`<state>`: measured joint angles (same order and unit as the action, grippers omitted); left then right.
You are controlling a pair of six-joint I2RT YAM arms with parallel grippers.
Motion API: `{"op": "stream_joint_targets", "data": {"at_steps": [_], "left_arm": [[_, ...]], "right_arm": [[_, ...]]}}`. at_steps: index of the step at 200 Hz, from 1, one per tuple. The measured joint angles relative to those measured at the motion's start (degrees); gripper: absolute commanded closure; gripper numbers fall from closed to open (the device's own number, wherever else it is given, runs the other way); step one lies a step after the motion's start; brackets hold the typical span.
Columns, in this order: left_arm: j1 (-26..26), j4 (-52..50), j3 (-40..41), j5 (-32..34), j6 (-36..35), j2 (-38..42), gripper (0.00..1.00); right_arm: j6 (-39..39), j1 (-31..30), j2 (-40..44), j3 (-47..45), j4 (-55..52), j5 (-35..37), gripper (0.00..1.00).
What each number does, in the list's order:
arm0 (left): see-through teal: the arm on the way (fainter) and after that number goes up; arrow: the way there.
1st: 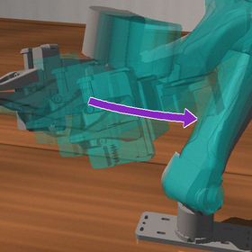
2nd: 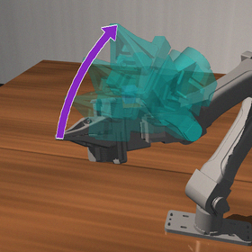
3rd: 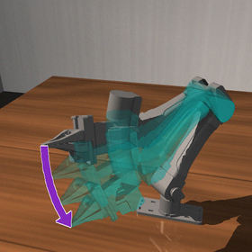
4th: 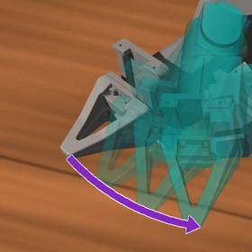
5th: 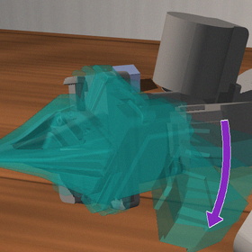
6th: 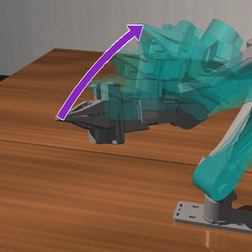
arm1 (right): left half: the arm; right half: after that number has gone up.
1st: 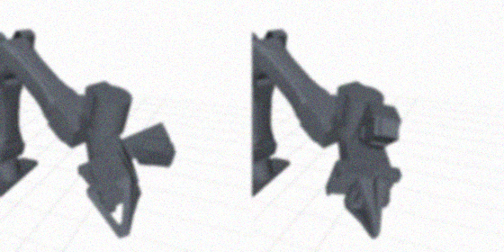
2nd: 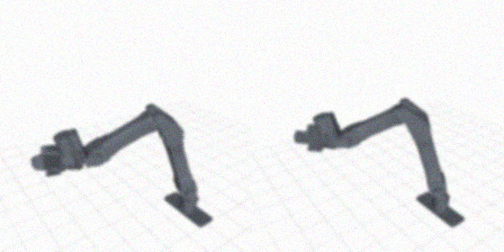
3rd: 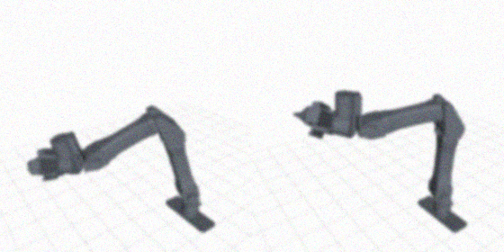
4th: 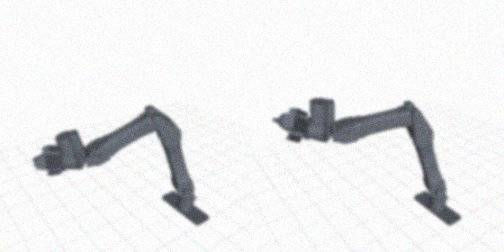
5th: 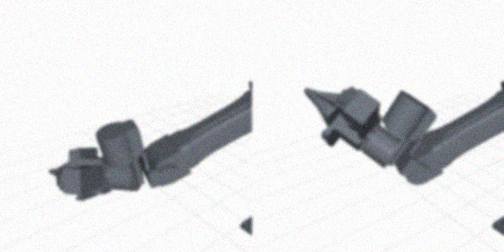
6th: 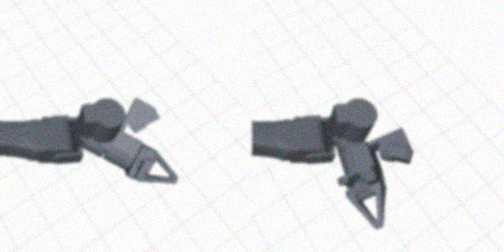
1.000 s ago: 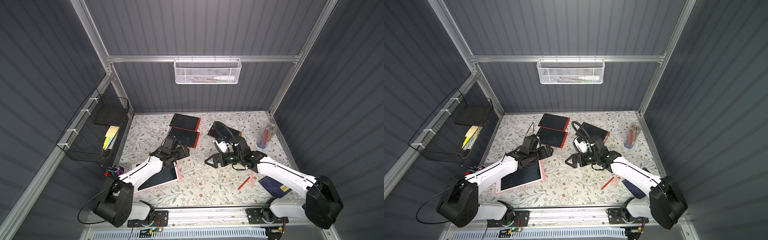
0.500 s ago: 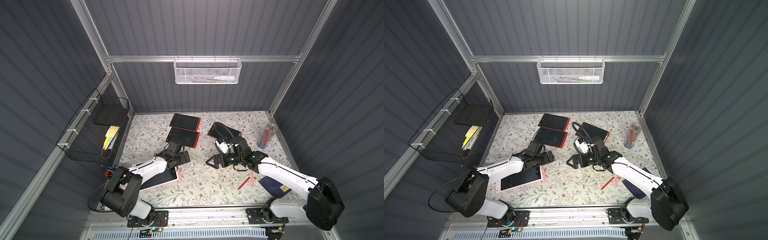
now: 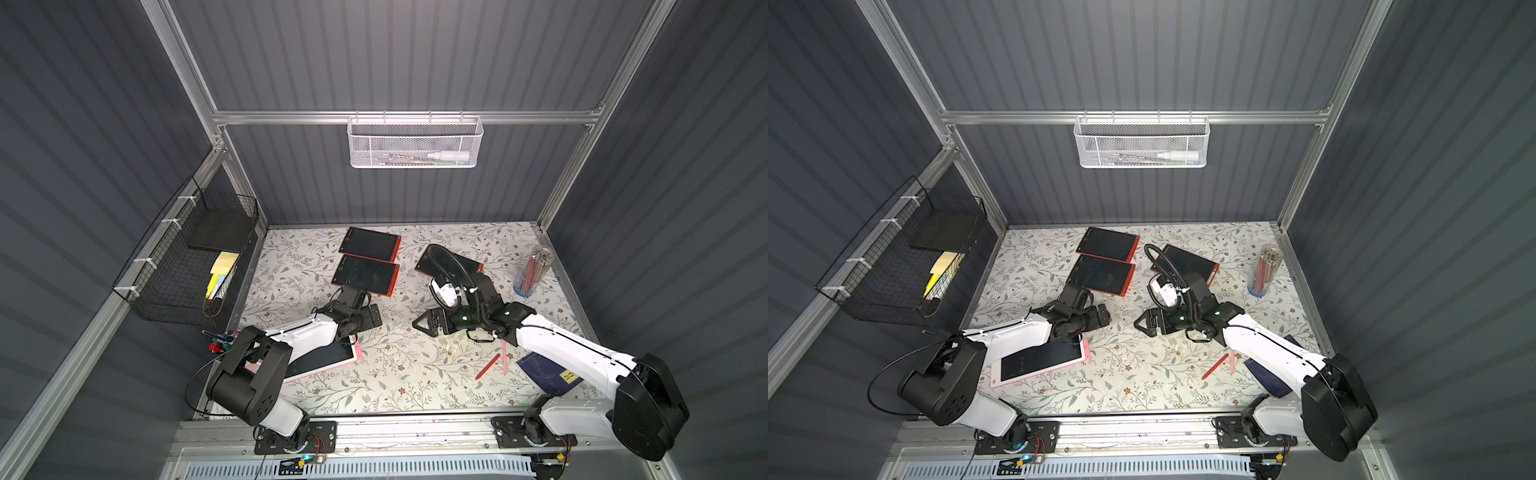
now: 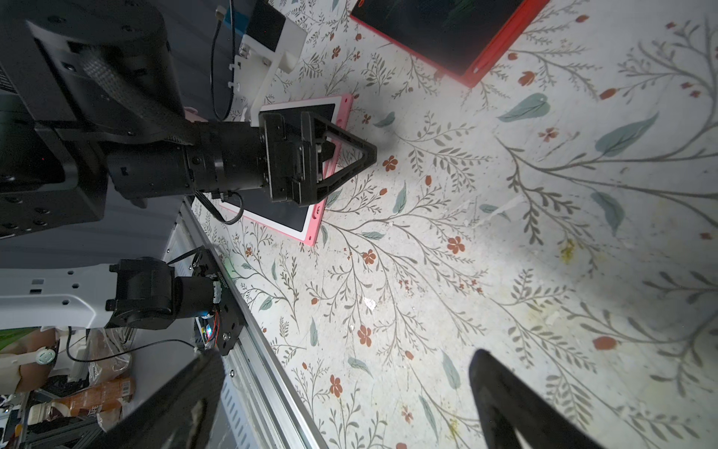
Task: Place the stylus back onto the writing tablet
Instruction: Move the writing tablet to the center of the board.
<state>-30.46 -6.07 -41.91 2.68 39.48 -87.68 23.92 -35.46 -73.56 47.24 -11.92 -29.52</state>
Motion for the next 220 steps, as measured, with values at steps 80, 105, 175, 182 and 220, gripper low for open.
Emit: {"op": "stream_joint_targets", "data": {"at_steps": [80,105,175,182,220], "left_arm": [[-6.82,5.60,-1.29,-4.09,0.46,-2.99,0.01],[-9.09,8.13,-3.43,-5.38,1.75,-5.77,0.01],[-16.63,16.57,-16.15,-11.02,5.16,-19.39,0.01],[-16.96,17.18,-16.98,-11.58,5.38,-20.22,0.01],[-17.62,18.40,-20.33,-13.99,6.03,-23.10,0.01]], "right_arm": [[2.67,2.80,3.78,-4.24,-1.55,16.06,0.05],[3.08,5.49,9.64,-6.14,-3.91,19.02,0.05],[6.29,9.11,20.11,-7.26,-13.94,26.43,0.07],[6.88,9.35,20.87,-7.54,-15.02,27.34,0.08],[9.75,10.32,24.22,-7.87,-20.94,33.00,0.20]]}}
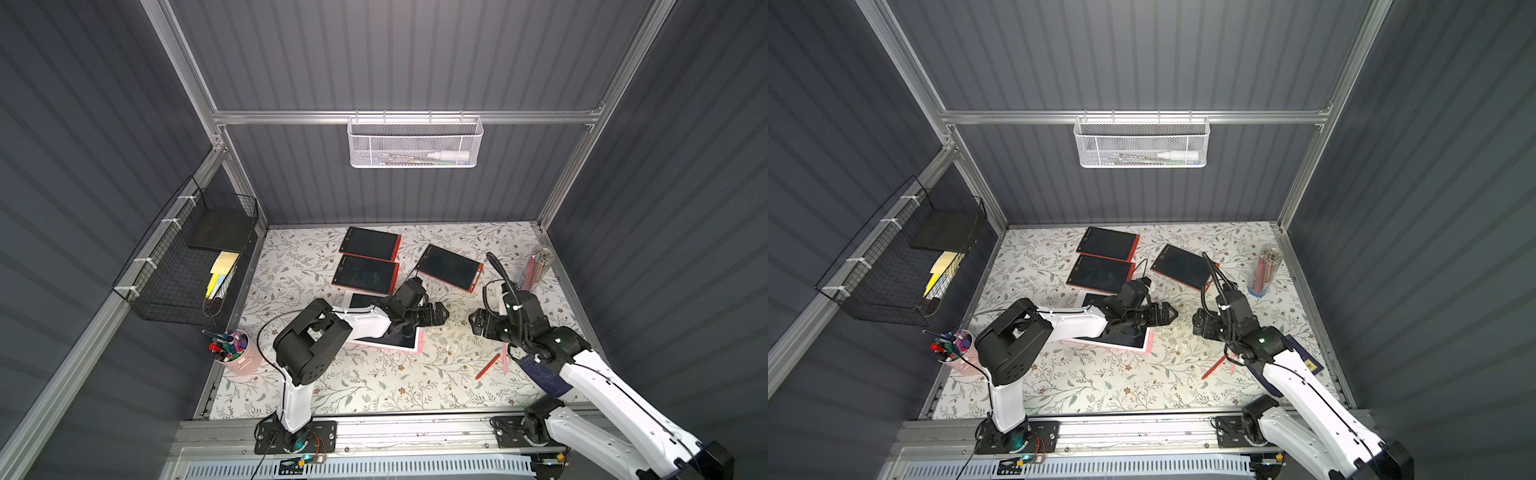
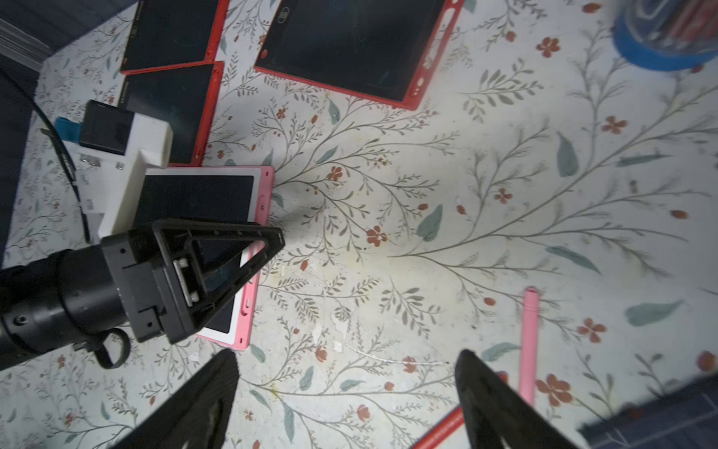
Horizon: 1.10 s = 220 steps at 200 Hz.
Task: Place the stylus back onto the writing tablet
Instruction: Move the writing tablet to the center of the board.
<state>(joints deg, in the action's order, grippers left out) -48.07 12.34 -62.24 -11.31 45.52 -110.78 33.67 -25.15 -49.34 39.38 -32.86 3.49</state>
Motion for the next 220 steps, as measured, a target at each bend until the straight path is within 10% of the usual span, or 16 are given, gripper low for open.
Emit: {"op": "stream_joint_targets", "data": {"at_steps": [220], "left_arm": [[0.55,1.40,-3.26,-5.07,-35.52,21.75,0.01]], "right_arm": [[5.35,14.08,-17.62,-2.23,-7.78,5.07,0.71]]}}
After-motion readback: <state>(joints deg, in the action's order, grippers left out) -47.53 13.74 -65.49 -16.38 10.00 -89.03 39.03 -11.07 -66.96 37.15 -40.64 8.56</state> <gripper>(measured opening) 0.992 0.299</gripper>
